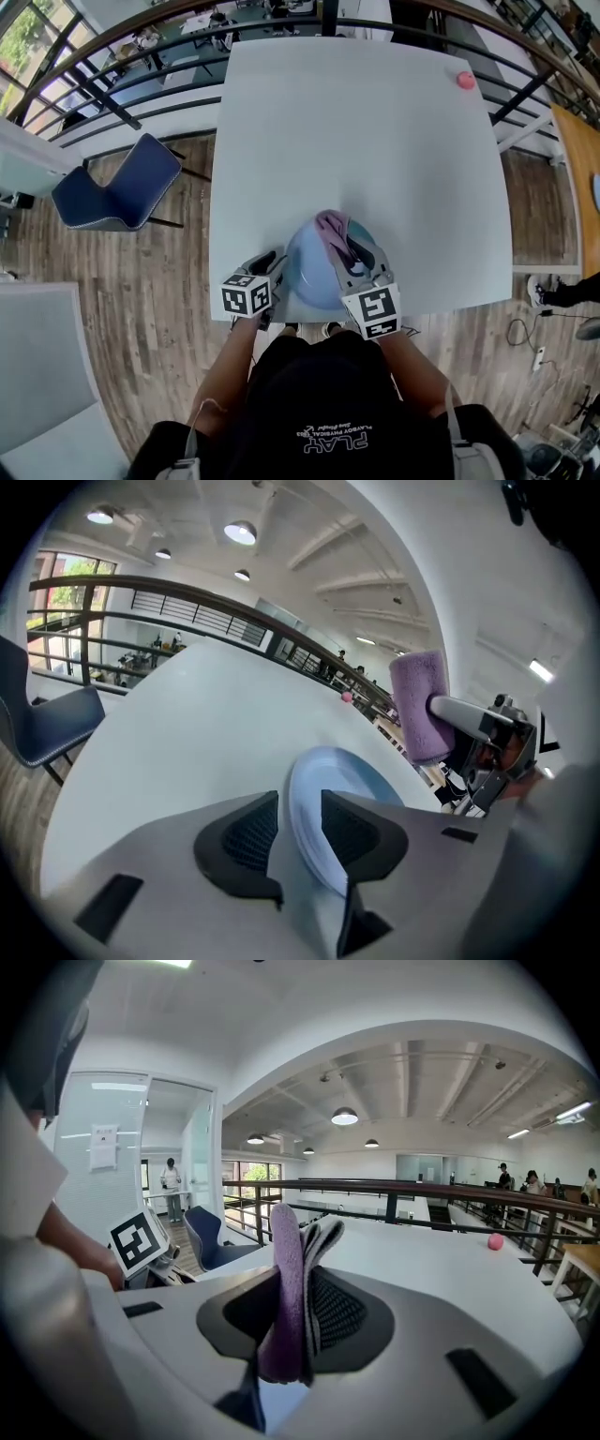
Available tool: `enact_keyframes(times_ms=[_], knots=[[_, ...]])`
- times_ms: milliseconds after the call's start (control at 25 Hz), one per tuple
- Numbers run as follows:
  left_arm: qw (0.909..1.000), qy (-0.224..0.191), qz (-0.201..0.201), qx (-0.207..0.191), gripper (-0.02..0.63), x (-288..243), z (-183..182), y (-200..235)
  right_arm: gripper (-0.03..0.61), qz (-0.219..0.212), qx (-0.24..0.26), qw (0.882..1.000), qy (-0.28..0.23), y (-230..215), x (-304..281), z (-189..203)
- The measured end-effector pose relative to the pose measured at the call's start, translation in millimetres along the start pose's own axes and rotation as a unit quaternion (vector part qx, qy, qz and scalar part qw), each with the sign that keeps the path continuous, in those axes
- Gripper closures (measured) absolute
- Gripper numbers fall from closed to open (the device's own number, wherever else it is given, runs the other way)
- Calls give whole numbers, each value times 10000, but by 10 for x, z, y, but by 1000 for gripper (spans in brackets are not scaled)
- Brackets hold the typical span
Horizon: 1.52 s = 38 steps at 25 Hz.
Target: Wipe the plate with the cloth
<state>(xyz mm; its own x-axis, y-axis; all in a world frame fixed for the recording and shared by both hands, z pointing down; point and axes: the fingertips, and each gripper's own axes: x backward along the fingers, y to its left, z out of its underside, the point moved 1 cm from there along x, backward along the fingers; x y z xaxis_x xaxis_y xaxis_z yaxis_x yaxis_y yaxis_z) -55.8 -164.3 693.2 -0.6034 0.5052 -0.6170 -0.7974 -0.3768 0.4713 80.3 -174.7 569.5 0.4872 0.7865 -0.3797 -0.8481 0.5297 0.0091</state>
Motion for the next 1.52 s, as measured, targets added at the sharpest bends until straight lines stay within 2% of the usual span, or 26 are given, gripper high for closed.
enact_keyframes(times_ms=[160, 280, 440, 680, 1120, 1280, 1520], knots=[[9989, 470, 44, 22, 469, -90, 158, -8, 480, 43, -10, 9999, 148, -33, -11, 86], [9971, 754, -2, 81, 469, -156, 261, 23, 480, 5, 0, 10000, 31, -44, -47, 9], [9955, 883, 87, 320, 469, -232, 332, 44, 480, -25, -59, 10000, 32, -55, -78, 5], [9923, 1165, 196, 385, 471, -348, 422, 15, 480, -24, -67, 9999, 108, -87, -86, 55], [9890, 1402, 215, 420, 491, -415, 465, -17, 480, -32, -224, 9997, 86, -211, -94, 87], [9878, 1495, 21, 429, 543, -428, 491, 22, 480, -37, -248, 9997, 84, -212, -100, 101], [9869, 1515, 4, 554, 555, -461, 468, 45, 480, -42, -330, 9994, 101, -228, -108, 146]])
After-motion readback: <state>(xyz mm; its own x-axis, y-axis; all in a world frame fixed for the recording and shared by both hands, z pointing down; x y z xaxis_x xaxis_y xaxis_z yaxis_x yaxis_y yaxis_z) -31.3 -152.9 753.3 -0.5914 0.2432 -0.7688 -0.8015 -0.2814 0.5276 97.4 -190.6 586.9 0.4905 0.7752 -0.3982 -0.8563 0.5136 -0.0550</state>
